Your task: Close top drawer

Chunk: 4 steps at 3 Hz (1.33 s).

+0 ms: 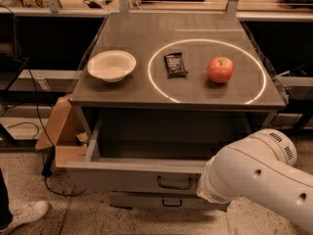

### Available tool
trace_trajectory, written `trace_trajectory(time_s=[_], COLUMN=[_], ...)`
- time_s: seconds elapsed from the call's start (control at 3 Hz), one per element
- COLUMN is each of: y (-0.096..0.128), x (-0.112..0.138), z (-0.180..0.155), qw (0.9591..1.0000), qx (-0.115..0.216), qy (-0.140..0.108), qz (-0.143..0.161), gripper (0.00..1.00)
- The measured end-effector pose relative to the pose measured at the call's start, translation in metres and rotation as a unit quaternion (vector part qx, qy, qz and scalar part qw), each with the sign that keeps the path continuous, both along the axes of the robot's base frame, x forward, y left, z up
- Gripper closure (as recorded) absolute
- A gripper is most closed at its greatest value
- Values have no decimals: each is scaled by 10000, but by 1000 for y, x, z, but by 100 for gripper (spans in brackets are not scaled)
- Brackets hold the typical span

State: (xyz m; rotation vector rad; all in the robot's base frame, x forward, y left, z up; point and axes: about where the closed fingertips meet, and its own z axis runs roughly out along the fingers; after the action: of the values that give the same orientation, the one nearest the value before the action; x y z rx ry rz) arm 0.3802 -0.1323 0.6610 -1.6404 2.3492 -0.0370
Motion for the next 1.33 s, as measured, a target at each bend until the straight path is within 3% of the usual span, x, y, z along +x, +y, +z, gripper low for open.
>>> trace_trajectory(time_s=[0.67,1.0,1.33], y=[0,0,0], x=[0,0,0], z=[0,0,0], qw=[10000,10000,10000], qx=[0,0,0], qy=[0,0,0], qz=[0,0,0], gripper=[0,3,25])
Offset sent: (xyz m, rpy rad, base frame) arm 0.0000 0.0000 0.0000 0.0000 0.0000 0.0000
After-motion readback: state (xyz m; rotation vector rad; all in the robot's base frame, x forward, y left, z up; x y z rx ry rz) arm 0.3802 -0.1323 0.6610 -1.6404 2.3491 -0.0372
